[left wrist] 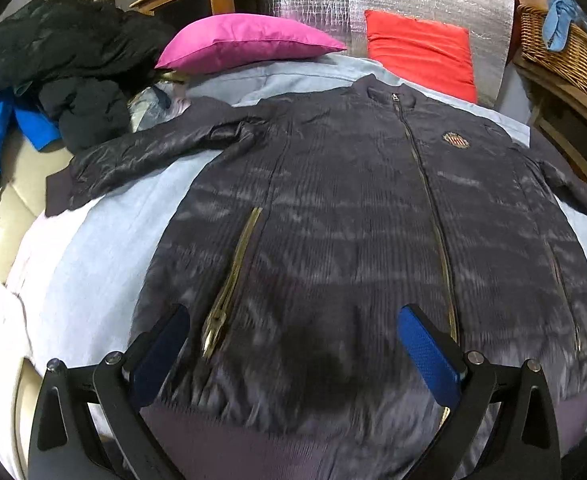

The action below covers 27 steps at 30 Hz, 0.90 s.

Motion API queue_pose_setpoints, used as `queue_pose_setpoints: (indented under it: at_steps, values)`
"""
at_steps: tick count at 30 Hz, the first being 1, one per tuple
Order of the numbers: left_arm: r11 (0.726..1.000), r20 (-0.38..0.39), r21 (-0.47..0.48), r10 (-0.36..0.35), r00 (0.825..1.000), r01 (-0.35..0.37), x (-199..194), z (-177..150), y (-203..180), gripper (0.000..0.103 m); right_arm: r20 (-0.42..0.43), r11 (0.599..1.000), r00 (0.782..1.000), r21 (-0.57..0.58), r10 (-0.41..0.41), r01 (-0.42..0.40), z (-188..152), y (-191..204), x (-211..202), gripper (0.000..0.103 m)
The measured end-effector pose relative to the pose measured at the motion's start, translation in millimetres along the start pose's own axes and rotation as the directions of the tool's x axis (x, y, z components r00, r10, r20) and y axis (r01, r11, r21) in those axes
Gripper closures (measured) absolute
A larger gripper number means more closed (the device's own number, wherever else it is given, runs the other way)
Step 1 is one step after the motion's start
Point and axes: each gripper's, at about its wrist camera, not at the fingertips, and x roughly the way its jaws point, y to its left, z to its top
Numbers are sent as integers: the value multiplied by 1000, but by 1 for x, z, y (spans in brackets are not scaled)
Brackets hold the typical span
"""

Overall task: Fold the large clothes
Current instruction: 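Grasp the jacket sleeve with the right tool and lift it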

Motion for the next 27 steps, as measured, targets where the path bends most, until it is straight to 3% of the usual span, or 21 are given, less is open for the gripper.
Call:
queue_pose_setpoints:
  at_steps: [6, 10, 12, 15, 18, 20, 21, 22, 25, 27]
  values:
    - [1000, 16, 9, -9, 1000, 9, 34, 27, -21, 0, 122, 979, 988, 171, 94, -115, 104, -29, 28, 6]
    - [1000, 25, 17, -18, 1000, 18, 55, 39, -34, 0, 160, 966, 987, 251, 27, -67, 175, -55, 66, 25]
    - [999, 13, 23, -26, 1000, 26, 68, 42, -39, 0, 170, 954, 986, 296, 0, -51, 204, -69, 88, 25]
    - [999, -24, 29, -35, 999, 36, 88, 41, -41, 0, 186, 954, 982, 299, -33, -24, 233, -77, 113, 25]
    - [998, -66, -9, -68, 995, 68, 101, 38, -35, 0, 170, 944, 980, 326, -102, 42, 257, -85, 140, 32]
    - [997, -61, -7, -71, 996, 70, 101, 38, -35, 0, 153, 937, 975, 333, -162, 104, 268, -91, 153, 46]
    - [997, -59, -2, -71, 996, 71, 101, 38, -36, 0, 139, 934, 972, 331, -189, 134, 274, -91, 160, 54]
    - [997, -54, -1, -74, 996, 74, 101, 37, -36, 0, 127, 932, 968, 322, -216, 165, 279, -92, 162, 75]
    - [996, -44, -8, -85, 995, 85, 100, 37, -35, 0, 127, 935, 936, 186, -329, 303, 293, -55, 171, 87]
    - [996, -35, -11, -87, 996, 87, 99, 36, -36, 0, 192, 936, 920, -19, -341, 351, 296, 12, 172, 88]
